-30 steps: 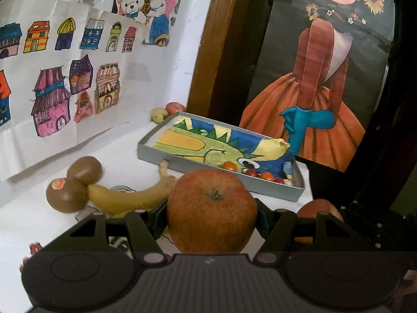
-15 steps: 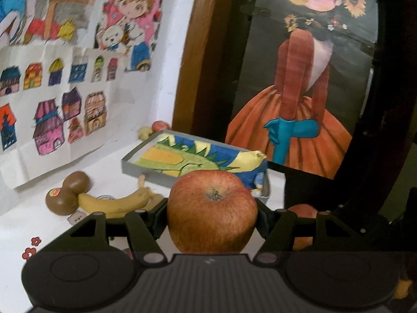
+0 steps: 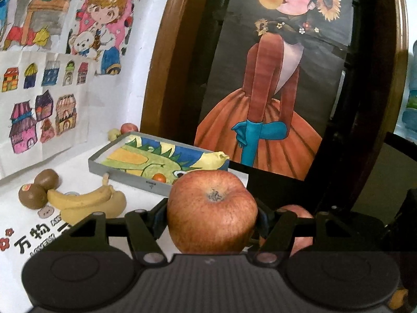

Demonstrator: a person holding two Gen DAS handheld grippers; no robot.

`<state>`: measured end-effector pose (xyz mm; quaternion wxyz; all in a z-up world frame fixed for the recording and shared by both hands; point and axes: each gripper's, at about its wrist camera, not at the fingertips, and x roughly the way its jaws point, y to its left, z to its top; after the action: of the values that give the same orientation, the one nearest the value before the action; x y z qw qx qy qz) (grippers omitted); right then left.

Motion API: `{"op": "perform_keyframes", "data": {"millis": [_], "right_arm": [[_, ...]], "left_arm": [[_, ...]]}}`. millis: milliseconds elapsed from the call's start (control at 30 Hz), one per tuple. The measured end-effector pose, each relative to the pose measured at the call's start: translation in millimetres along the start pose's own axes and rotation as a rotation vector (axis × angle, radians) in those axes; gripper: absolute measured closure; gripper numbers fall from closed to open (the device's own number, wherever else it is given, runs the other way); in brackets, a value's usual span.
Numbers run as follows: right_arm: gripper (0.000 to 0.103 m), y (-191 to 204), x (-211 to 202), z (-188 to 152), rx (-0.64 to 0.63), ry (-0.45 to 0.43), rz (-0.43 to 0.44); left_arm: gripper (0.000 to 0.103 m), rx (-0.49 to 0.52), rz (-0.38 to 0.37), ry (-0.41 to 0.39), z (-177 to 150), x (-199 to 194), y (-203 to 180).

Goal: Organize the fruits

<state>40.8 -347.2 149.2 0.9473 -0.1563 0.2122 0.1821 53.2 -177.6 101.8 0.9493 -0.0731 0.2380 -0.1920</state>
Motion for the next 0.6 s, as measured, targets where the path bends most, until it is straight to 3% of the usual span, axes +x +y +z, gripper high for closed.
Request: {"op": "perform_keyframes", "data": {"millis": [267, 600], "right_arm": [[0.027, -11, 19, 16, 0.013, -0.028, 0.036], [0.026, -79, 81, 33, -0.013, -0.036, 0.020]], "left_arm": [[0.033, -0.002, 0.063, -0.006, 21, 12, 9], [0.033, -0.064, 0.087, -0.046, 54, 91, 10]]}}
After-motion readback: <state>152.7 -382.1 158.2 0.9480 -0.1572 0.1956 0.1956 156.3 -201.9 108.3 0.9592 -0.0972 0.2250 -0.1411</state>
